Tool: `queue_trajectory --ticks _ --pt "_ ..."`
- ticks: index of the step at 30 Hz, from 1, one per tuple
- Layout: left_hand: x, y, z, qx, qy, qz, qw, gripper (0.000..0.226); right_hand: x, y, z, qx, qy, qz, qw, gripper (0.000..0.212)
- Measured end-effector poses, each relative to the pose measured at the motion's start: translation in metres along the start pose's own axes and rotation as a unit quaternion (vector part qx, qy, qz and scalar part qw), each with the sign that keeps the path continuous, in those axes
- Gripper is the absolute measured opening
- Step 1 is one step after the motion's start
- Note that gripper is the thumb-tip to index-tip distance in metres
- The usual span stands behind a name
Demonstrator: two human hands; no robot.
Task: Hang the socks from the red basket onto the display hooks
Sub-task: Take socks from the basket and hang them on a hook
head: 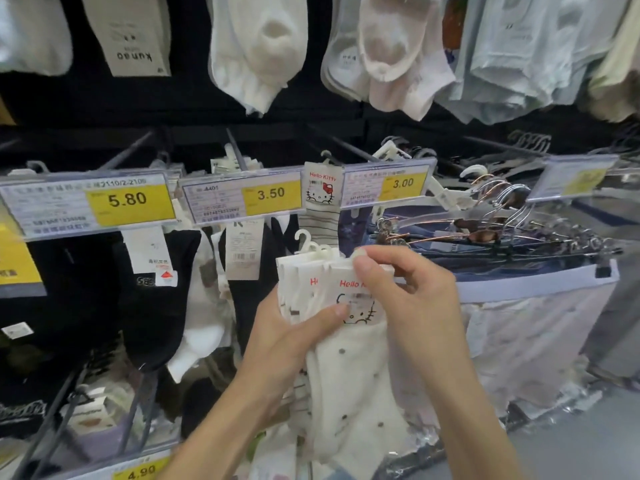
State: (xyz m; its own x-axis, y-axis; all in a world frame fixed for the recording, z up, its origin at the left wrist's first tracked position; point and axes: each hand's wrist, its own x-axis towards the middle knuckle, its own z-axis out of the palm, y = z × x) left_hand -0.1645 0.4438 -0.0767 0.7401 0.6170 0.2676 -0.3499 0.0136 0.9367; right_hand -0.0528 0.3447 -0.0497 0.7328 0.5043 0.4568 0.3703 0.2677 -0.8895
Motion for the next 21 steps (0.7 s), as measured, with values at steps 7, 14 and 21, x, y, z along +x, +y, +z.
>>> queue_trajectory --ticks 7,14,21 --pt "0.011 -0.008 0.002 0.018 0.087 0.031 0.996 0.036 0.022 0.003 -0.001 -0.034 -0.063 -0.017 0.997 0.009" --pt "0.017 -0.003 -0.008 0.009 0.149 0.021 0.989 0.038 0.053 0.017 0.008 0.045 -0.046 0.102 0.993 0.022" --pt "0.014 0.000 -0.021 0.058 0.173 0.067 0.981 0.033 0.092 0.020 0.032 0.003 0.060 0.125 0.990 0.036"
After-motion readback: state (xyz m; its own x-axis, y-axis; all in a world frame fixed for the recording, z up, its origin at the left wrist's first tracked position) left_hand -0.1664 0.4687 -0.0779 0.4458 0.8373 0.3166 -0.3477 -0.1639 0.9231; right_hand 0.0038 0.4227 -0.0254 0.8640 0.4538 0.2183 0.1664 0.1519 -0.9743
